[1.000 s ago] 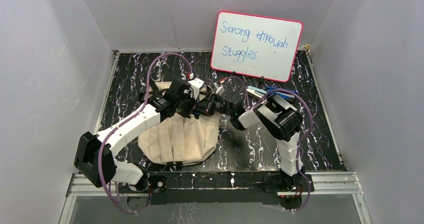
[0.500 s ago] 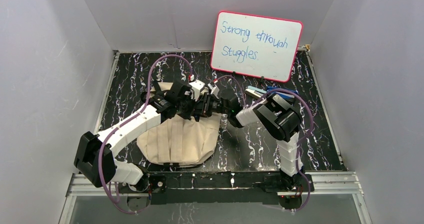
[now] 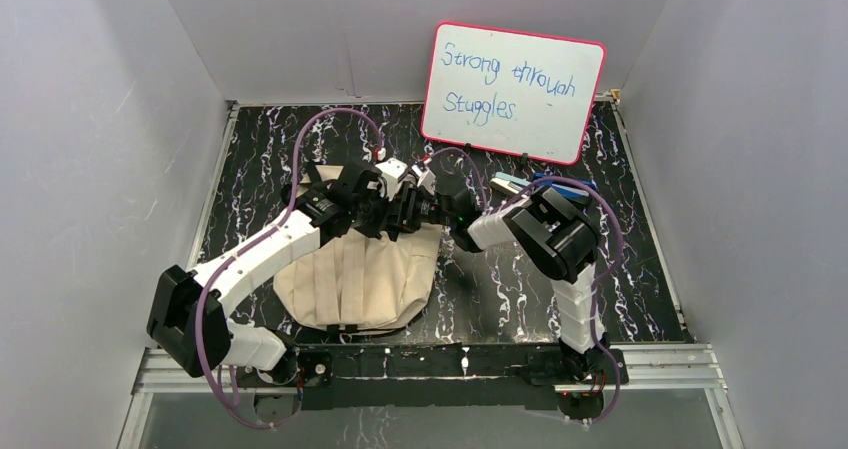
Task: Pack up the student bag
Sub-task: Place the personal item in the student bag.
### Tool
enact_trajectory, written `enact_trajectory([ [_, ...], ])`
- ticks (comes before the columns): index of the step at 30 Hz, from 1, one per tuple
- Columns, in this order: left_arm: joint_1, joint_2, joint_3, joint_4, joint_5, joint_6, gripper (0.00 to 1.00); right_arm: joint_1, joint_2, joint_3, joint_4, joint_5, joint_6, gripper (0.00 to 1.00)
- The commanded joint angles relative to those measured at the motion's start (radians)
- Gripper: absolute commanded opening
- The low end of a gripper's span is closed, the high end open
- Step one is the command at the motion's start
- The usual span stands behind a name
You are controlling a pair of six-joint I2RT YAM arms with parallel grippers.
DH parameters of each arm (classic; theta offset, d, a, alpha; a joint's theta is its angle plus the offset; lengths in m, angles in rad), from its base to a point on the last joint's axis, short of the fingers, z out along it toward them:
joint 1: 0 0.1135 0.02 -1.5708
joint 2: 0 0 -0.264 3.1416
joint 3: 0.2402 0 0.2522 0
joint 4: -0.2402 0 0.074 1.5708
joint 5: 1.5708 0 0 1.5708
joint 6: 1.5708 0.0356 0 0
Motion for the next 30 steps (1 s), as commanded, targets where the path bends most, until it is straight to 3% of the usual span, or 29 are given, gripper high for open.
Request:
enact_trajectory([
  [1,-0.016,-0.041,-0.010,0.035,0.052,-0.027,0.00,0.015,-0.095,-0.046,-0.060,0.030,-0.080,0.55],
  [5,-0.016,-0.042,-0.019,0.038,0.031,-0.036,0.00,0.013,-0.155,-0.083,-0.149,0.044,-0.118,0.64],
  [13,-0.016,-0.035,-0.028,0.044,0.024,-0.037,0.00,0.015,-0.312,-0.103,-0.410,0.150,-0.262,0.65],
  [18,-0.016,-0.025,-0.026,0.048,0.029,-0.037,0.00,0.014,-0.355,-0.107,-0.486,0.205,-0.313,0.64],
  [30,-0.017,-0.018,-0.036,0.057,0.062,-0.053,0.00,0.013,-0.378,-0.080,-0.483,0.254,-0.359,0.39],
])
